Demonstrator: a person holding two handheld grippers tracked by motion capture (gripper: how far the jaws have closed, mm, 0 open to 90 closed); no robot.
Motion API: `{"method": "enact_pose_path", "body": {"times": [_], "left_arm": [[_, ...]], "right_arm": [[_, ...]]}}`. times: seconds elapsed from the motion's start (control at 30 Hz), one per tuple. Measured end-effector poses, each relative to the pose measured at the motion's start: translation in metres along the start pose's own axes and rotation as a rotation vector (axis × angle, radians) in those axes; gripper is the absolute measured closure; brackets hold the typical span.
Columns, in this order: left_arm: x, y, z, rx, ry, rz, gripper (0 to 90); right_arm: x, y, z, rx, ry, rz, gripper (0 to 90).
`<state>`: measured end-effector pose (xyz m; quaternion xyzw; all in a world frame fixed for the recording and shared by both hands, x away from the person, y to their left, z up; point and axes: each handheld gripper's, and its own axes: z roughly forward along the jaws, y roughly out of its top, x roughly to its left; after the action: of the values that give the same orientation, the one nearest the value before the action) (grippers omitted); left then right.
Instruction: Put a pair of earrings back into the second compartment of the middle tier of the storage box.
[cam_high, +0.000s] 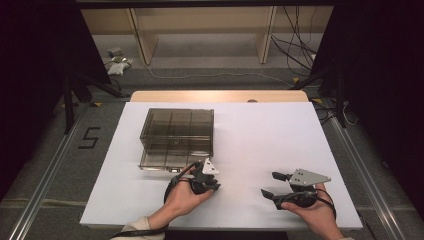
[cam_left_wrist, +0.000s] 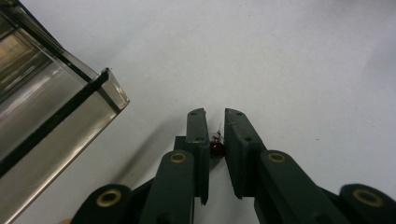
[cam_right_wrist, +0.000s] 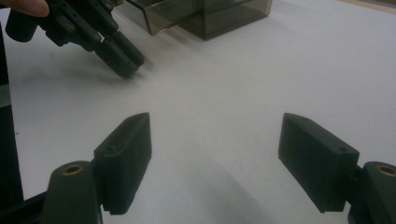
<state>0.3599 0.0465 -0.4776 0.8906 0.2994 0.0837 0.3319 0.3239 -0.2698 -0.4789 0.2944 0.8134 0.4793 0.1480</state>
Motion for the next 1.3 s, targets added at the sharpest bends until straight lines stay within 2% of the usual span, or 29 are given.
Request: {"method": "enact_pose_path", "body": {"times": [1.3], "left_arm": [[0.001,0.009,-0.029,-0.086,0.007,-0.005,79.9]], "right_arm": [[0.0,0.0,0.0,0.002,0.003,-0.001,26.7]]}}
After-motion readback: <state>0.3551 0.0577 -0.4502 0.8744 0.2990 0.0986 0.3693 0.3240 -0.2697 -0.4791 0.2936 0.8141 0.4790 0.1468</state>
